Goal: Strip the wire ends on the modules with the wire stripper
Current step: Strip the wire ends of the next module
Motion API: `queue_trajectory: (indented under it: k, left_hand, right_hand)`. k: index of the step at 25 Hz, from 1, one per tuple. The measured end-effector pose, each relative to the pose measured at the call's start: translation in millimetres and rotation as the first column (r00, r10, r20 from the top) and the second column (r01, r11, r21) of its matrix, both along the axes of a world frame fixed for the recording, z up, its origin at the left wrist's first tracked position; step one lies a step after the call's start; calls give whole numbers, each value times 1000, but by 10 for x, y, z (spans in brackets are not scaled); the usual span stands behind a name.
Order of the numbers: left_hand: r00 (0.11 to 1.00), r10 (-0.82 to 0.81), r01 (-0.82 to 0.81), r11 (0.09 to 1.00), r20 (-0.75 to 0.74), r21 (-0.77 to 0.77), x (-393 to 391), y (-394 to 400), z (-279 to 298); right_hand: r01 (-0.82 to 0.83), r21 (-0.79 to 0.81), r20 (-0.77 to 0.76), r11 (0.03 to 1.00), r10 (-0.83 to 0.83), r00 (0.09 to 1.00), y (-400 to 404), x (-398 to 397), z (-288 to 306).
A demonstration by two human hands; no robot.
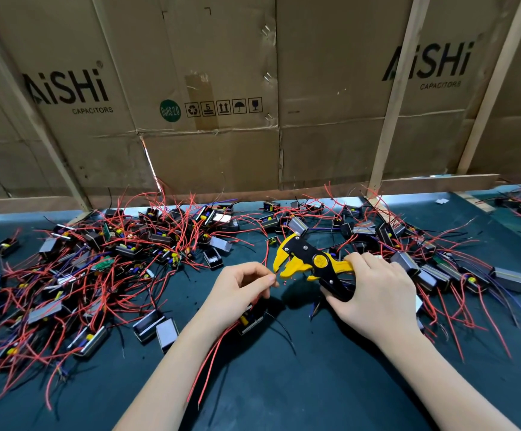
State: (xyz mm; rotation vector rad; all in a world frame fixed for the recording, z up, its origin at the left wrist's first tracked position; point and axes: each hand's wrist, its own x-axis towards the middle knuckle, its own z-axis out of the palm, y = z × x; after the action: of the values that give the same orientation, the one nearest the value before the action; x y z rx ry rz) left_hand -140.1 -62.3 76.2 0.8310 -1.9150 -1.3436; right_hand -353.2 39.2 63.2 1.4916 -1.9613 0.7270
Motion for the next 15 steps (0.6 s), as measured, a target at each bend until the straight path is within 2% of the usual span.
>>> queue_trajectory:
  k: [15]
  left_hand:
    - [1000, 5, -5, 1000, 1, 0, -8, 17, -9]
  right_hand:
    - [11, -47, -23, 999, -12, 1000, 6, 25, 8]
